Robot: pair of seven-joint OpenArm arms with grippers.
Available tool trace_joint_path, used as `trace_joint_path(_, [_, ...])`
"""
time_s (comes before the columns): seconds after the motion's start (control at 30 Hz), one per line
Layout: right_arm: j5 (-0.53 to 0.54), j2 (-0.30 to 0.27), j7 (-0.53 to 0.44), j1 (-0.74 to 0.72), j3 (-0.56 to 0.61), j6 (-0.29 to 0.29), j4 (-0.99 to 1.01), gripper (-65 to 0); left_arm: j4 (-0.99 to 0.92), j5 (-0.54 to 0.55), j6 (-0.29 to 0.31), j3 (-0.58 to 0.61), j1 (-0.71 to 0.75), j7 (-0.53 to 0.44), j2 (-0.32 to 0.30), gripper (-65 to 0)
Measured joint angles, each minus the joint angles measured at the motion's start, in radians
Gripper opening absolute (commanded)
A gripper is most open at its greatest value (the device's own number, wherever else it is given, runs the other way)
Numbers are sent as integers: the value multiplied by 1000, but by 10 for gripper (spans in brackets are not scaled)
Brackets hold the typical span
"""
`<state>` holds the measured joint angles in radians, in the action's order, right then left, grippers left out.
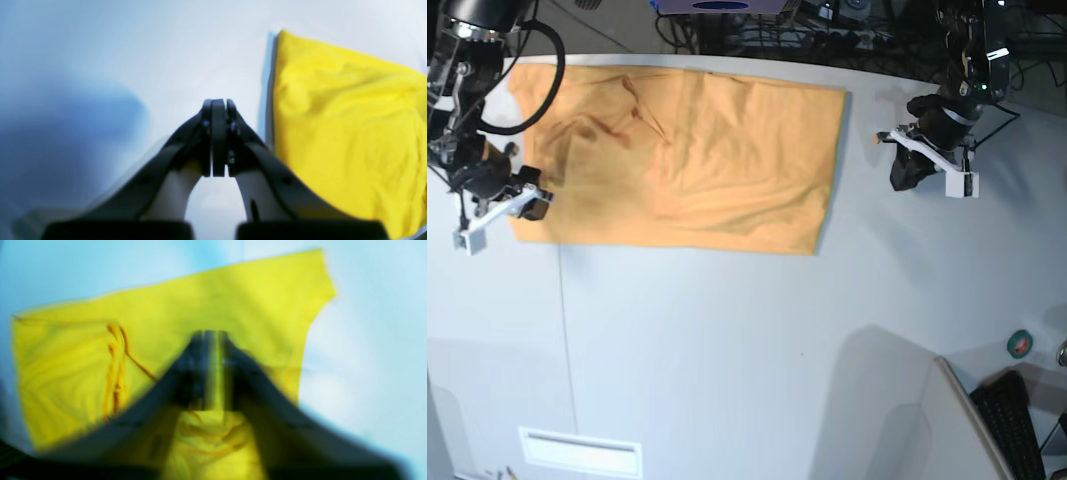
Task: Layout the t-shirt on the table in an organized manner, then fold the t-shirt properly
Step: 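Grasp opposite edges of the folded shirt with both grippers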
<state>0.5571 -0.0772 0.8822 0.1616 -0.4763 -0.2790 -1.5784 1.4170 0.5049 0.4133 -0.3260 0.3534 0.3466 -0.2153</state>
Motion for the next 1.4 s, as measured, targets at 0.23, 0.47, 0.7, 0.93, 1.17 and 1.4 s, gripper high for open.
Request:
trace_joint_path(0.23, [226,-119,5,31,-97,-119,230,-227,-97,-6,-13,-83,-5,-11,-35,-650])
trace_joint_path(0.47, [221,-167,4,0,-76,-150,391,-225,-189,-4,-2,55,-47,-141,-26,-650])
trace_joint_path(0.7, [248,-157,-16,-3,29,-220,423,-231,-274,-3,-2,159,-116,-156,-21,-650])
trace_joint_path(0.93, [252,-118,-22,31,31,-239,385,-233,-281,5,-2,232,-127,-176,-18,-650])
trace_joint_path(1.17, [255,-121,-21,31,31,-238,388,-252,-283,-1,-2,301,-162,-165,13,-650])
trace_joint_path(1.4, [255,-125,-22,4,28,-235,472,-542,-283,3,-13,361,-175,-172,11,-650])
